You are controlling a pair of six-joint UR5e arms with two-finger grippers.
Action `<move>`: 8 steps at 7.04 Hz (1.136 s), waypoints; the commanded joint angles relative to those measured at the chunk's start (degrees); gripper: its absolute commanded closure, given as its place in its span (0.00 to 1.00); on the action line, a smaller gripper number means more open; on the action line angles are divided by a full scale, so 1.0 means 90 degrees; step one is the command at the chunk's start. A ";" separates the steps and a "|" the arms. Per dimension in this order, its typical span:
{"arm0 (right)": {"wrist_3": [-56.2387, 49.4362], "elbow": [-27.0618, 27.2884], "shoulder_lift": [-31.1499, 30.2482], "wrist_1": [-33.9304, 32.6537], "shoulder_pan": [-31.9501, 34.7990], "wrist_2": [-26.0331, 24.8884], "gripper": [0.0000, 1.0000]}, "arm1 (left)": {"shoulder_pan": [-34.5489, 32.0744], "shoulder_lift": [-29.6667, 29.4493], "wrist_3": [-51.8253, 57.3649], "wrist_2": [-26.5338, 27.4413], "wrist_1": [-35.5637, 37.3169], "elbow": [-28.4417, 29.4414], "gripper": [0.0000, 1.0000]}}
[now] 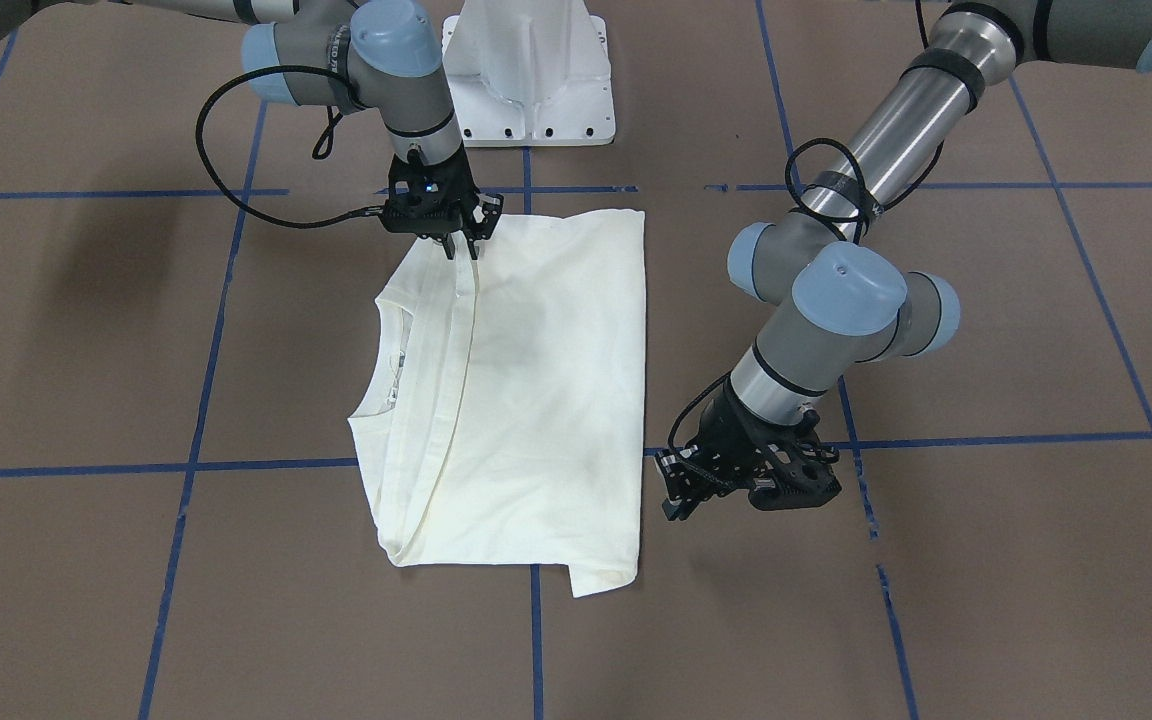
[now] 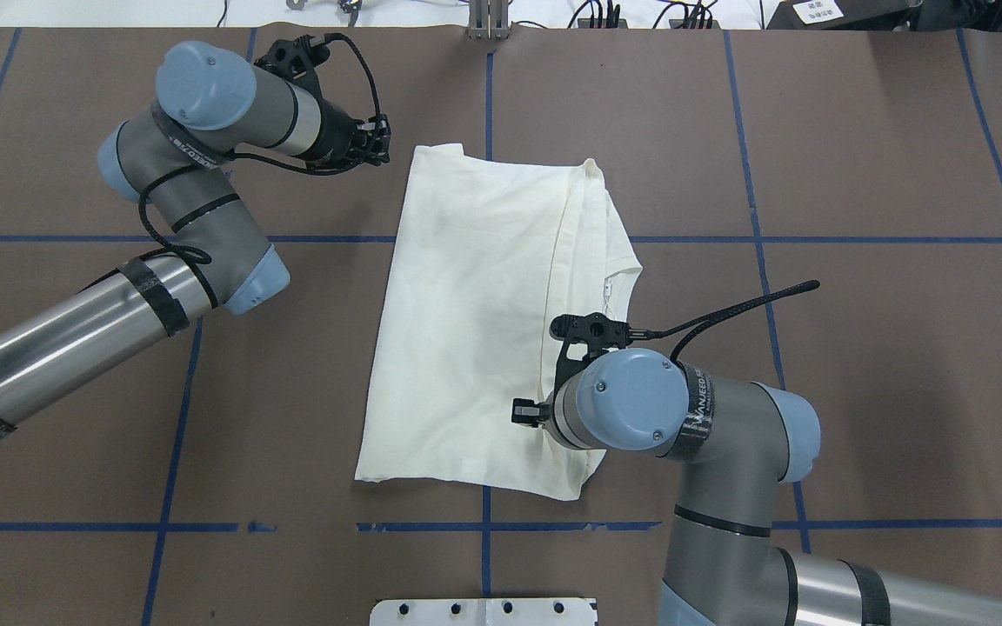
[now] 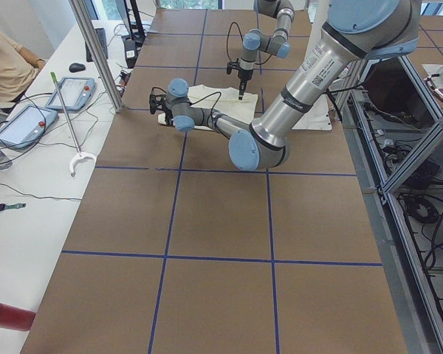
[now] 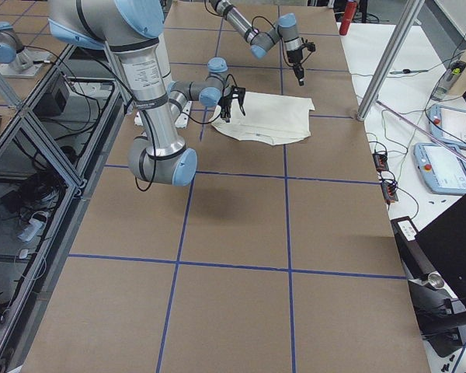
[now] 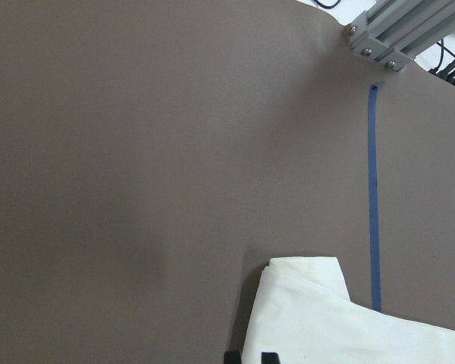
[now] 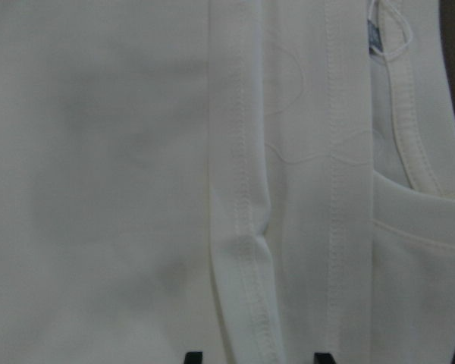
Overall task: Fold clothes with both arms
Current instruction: 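Hold the far corner with the left gripper while the right gripper presses the near edge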
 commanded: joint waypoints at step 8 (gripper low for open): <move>0.0007 0.0613 -0.0627 -0.0049 -0.0126 -0.0073 0.24 | 0.0018 0.0054 -0.0029 0.0033 -0.0018 0.0008 0.78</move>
